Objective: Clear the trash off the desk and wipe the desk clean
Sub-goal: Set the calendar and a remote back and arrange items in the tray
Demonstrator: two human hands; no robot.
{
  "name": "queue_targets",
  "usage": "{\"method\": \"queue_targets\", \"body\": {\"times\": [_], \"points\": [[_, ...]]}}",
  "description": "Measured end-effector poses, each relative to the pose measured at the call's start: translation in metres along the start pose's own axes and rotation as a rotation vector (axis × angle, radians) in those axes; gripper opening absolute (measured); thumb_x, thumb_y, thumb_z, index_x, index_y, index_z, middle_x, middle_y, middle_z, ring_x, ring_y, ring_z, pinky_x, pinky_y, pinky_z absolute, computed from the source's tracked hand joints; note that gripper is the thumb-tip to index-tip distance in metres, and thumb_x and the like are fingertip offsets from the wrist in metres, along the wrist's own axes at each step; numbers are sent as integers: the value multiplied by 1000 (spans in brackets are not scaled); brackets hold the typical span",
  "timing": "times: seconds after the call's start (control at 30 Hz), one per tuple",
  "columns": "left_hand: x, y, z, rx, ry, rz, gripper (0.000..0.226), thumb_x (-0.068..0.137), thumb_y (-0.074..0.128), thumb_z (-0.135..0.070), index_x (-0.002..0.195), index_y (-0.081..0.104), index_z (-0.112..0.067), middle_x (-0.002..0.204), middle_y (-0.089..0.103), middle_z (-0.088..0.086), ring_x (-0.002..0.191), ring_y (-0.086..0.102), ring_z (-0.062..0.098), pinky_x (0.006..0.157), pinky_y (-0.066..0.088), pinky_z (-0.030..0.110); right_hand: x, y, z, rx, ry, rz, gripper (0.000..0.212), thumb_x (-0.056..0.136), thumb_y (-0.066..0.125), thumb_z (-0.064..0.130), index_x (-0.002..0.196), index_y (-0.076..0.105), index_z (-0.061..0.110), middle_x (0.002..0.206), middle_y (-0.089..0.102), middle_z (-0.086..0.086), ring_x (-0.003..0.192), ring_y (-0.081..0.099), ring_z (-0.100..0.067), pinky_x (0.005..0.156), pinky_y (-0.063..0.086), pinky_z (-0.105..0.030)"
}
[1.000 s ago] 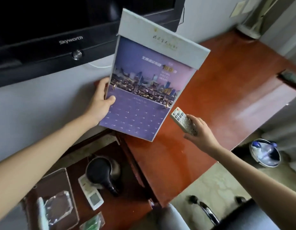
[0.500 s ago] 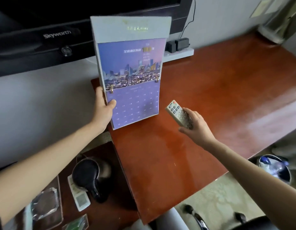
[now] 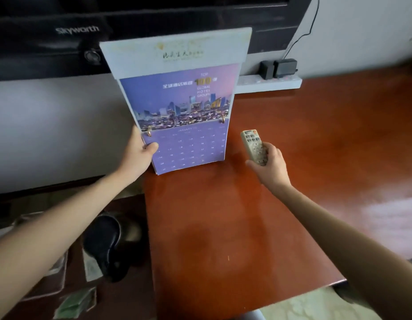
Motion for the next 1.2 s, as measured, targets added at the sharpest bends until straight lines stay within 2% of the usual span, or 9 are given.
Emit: {"method": "queue_targets", "body": {"times": [0.17, 0.3, 0.4, 0.5, 0.7, 0.9, 1.07, 1.13, 1.2], "points": [[0, 9, 4, 46, -2, -2, 35, 87, 52, -1, 83, 31, -29, 74, 29, 3, 64, 28, 15, 60, 28, 28, 55, 16, 3, 0, -5, 58, 72, 75, 74, 27, 135, 39, 7, 126, 46, -14, 118, 43, -28, 101, 35, -34], [1, 4, 10, 63, -9, 17, 32, 78, 57, -31, 93, 37, -51, 98, 46, 5, 90, 43, 15, 84, 40, 44, 72, 29, -6, -63, 33, 123, 79, 76, 73, 28, 140, 31, 7, 134, 39, -16, 124, 36, -33, 106, 31, -40], [-5, 10, 11, 13, -69, 69, 42, 84, 62, -4, 104, 39, -34, 116, 55, 14, 109, 54, 21, 97, 44, 45, 63, 33, -16, -120, 48, 186, 84, 74, 73, 26, 142, 27, 8, 134, 36, -15, 125, 31, -33, 105, 28, -39], [-12, 20, 19, 57, -107, 129, 47, 86, 57, 8, 116, 38, -23, 118, 54, 4, 112, 54, 20, 92, 44, 33, 48, 34, -23, -122, 40, 205, 84, 73, 73, 23, 142, 28, 8, 132, 36, -15, 123, 33, -34, 104, 30, -39], [-6, 17, 26, 112, -92, 90, 46, 88, 54, 7, 117, 41, -26, 116, 56, 0, 111, 55, 21, 98, 43, 39, 53, 42, -14, -31, 79, 205, 88, 72, 77, 30, 141, 28, 7, 131, 36, -14, 122, 39, -33, 102, 38, -42], [-4, 17, 26, 96, -96, 87, 42, 88, 51, 9, 120, 44, -17, 111, 56, -2, 107, 55, 19, 94, 41, 32, 48, 43, -9, -54, 65, 215, 86, 73, 77, 31, 140, 28, 6, 132, 34, -15, 122, 38, -34, 102, 36, -40], [-6, 15, 22, 116, -69, 96, 38, 90, 51, 6, 119, 46, -18, 105, 56, -6, 95, 56, 9, 87, 41, 26, 49, 41, -11, -49, 44, 251, 88, 73, 76, 31, 142, 27, 10, 133, 34, -13, 125, 35, -32, 105, 34, -40], [-8, 12, 27, 242, -71, 138, 25, 91, 53, -4, 112, 51, -19, 99, 58, -6, 87, 57, 9, 79, 41, 27, 48, 37, -11, -68, 7, 239, 85, 74, 75, 33, 142, 27, 12, 133, 34, -12, 126, 31, -31, 105, 31, -40], [-15, 7, 37, 561, -138, 229, 6, 91, 56, -22, 96, 56, -18, 91, 62, -3, 83, 59, 16, 72, 43, 30, 49, 32, -11, -87, -38, 232, 83, 75, 74, 31, 141, 28, 13, 132, 36, -12, 125, 32, -30, 104, 31, -39]]}}
Point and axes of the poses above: each hand's wrist, its own x-axis towards the middle knuckle, its own y-axis out of the palm, z = x × y, the point moved 5 cm from there along x, towards the middle knuckle
